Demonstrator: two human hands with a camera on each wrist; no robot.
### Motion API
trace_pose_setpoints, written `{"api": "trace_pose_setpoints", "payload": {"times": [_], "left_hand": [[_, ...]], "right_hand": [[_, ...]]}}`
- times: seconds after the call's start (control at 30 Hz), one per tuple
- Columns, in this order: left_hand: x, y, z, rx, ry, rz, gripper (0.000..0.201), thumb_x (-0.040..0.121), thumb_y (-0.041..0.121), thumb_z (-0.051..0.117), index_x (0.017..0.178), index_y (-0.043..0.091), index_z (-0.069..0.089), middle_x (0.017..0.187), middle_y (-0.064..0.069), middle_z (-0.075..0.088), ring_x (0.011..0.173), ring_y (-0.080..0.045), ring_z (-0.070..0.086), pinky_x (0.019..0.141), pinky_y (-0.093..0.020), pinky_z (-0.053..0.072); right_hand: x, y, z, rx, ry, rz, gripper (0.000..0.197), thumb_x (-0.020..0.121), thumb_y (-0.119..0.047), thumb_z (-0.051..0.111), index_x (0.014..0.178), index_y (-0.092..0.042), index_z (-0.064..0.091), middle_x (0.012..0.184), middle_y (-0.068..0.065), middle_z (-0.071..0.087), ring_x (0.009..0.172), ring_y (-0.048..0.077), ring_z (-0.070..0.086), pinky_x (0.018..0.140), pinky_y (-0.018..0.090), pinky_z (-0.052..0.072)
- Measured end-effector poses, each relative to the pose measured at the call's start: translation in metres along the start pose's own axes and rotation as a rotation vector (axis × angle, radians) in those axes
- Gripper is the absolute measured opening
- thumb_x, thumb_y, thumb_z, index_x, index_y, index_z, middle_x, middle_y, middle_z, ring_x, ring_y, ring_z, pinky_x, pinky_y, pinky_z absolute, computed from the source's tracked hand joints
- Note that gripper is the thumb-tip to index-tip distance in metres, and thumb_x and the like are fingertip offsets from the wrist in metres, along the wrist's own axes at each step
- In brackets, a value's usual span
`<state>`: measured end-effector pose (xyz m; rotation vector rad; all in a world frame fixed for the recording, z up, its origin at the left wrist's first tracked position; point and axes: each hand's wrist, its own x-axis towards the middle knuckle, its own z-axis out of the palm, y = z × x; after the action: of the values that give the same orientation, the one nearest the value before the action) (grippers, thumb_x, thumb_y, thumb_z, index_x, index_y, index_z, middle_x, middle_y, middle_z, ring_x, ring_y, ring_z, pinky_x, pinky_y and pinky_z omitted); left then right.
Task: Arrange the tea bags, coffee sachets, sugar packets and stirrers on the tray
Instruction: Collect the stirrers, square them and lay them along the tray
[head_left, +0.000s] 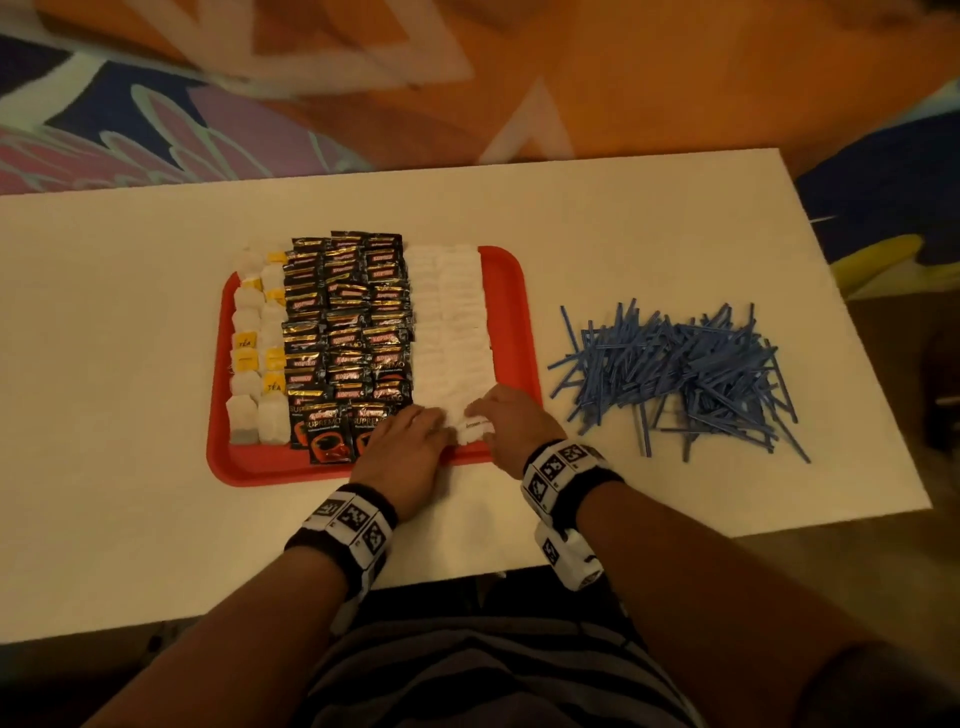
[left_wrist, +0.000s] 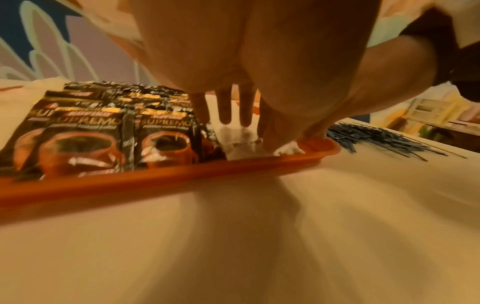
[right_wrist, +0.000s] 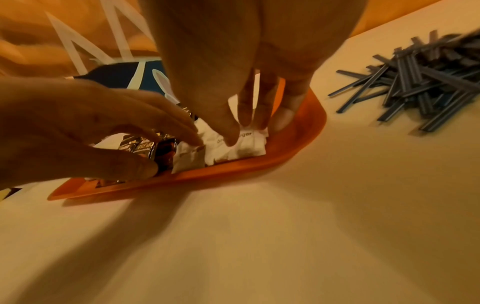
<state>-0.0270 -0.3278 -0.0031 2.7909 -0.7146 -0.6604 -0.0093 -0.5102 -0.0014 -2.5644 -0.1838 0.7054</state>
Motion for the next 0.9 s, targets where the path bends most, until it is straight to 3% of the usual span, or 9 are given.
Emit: {"api": "trace_pose_setpoints", "payload": {"times": [0.1,0.23,0.33,0.47,0.57,0.7,0.83,0.9], "left_hand": [[0.007,-0.001,-0.013,-0.007,-0.016,0.029,0.042,0.094,0.030,0.057,0.136,0.027,0.057,0.148,-0.003,0.042,0.140,-0.026,0.032,0.117,-0.043,0.022],[0.019,0.005,-0.027,-0.093,0.048,0.042,0.040,0.089,0.022,0.061,0.128,0.017,0.062,0.136,-0.010,0.050,0.124,-0.033,0.046,0.106,-0.044,0.040],[0.037,0.021,-0.040,-0.072,0.059,0.069,0.043,0.094,0.031,0.058,0.134,0.015,0.055,0.133,-0.007,0.049,0.119,-0.028,0.046,0.100,-0.041,0.044],[0.066,0.061,-0.059,-0.034,0.050,0.069,0.051,0.095,0.042,0.056,0.137,0.014,0.048,0.134,-0.009,0.047,0.124,-0.029,0.043,0.103,-0.040,0.043],[0.098,0.093,-0.063,-0.079,-0.046,-0.027,0.065,0.093,0.052,0.057,0.141,0.010,0.040,0.140,-0.014,0.044,0.129,-0.034,0.042,0.104,-0.043,0.042],[0.155,0.128,-0.052,-0.115,-0.124,-0.146,0.081,0.088,0.063,0.059,0.142,0.007,0.036,0.137,-0.019,0.046,0.122,-0.036,0.049,0.098,-0.042,0.045],[0.200,0.153,-0.035,-0.078,-0.201,-0.303,0.122,0.076,0.081,0.058,0.157,0.003,0.010,0.158,-0.022,0.026,0.142,-0.041,0.031,0.113,-0.048,0.034],[0.214,0.168,-0.028,-0.099,-0.201,-0.367,0.130,0.068,0.083,0.065,0.157,0.008,0.007,0.160,-0.022,0.019,0.145,-0.043,0.025,0.114,-0.053,0.032]], "right_hand": [[-0.011,-0.001,-0.004,0.048,0.017,0.075,0.043,0.094,-0.013,0.056,0.134,-0.026,0.051,0.137,-0.002,0.044,0.129,0.020,0.041,0.109,0.035,0.037],[-0.031,0.005,-0.018,0.142,0.096,0.181,0.036,0.094,-0.016,0.053,0.129,-0.023,0.054,0.133,0.002,0.048,0.123,0.023,0.048,0.105,0.038,0.041],[-0.050,0.014,-0.027,0.213,0.187,0.261,0.028,0.094,-0.020,0.056,0.121,-0.021,0.057,0.127,0.002,0.049,0.115,0.022,0.052,0.101,0.039,0.044],[-0.076,0.040,-0.033,0.307,0.303,0.368,0.028,0.091,-0.020,0.063,0.119,-0.023,0.056,0.132,0.000,0.045,0.114,0.020,0.052,0.102,0.037,0.044],[-0.092,0.067,-0.041,0.371,0.331,0.439,0.027,0.092,-0.022,0.063,0.118,-0.024,0.056,0.132,0.000,0.044,0.116,0.024,0.053,0.100,0.039,0.044],[-0.105,0.117,-0.056,0.404,0.275,0.495,0.027,0.095,-0.026,0.060,0.120,-0.025,0.053,0.135,0.003,0.041,0.117,0.027,0.053,0.100,0.040,0.043],[-0.110,0.166,-0.070,0.443,0.222,0.468,0.024,0.094,-0.026,0.061,0.118,-0.024,0.054,0.133,0.002,0.044,0.109,0.025,0.058,0.097,0.040,0.046],[-0.111,0.186,-0.078,0.463,0.187,0.451,0.027,0.095,-0.024,0.060,0.121,-0.024,0.054,0.133,0.000,0.045,0.113,0.024,0.056,0.099,0.041,0.045]]}}
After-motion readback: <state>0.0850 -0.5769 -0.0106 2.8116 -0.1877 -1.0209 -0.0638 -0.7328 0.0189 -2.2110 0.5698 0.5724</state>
